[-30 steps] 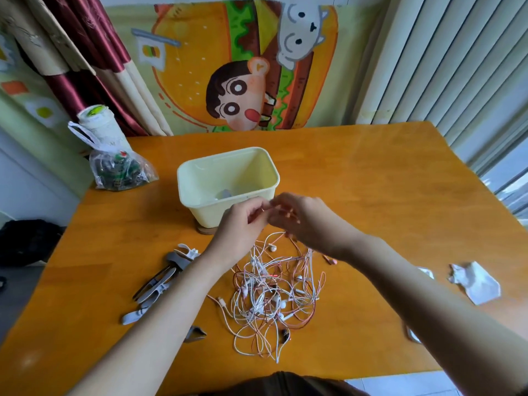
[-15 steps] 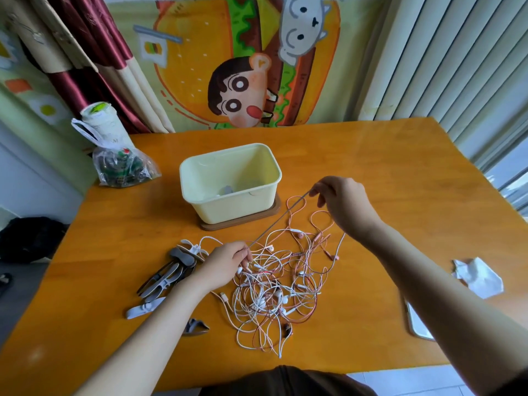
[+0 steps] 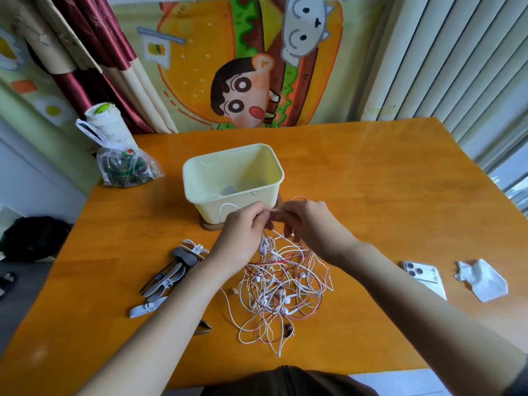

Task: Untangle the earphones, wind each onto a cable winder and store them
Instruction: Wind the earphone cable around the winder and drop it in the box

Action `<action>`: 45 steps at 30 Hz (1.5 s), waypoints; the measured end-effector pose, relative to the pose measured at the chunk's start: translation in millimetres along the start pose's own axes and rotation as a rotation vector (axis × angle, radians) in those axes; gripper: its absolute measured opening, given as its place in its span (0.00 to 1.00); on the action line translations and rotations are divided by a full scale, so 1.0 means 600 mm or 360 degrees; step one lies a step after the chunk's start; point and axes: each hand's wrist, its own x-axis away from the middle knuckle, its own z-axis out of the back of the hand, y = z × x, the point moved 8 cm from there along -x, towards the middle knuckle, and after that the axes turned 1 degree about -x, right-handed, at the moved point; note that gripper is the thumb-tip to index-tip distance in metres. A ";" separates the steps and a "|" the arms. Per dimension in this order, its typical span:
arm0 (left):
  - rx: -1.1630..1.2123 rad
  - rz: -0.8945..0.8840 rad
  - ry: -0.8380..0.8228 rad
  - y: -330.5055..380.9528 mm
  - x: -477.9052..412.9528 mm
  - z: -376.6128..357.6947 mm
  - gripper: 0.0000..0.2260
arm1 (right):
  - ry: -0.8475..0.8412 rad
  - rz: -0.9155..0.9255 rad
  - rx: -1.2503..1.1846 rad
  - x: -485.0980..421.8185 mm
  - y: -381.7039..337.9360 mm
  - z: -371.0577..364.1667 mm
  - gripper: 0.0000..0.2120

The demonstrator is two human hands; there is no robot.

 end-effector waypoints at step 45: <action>0.0540 0.0576 -0.0024 -0.054 0.015 -0.066 0.05 | 0.0080 -0.0133 -0.0602 0.003 -0.023 0.028 0.13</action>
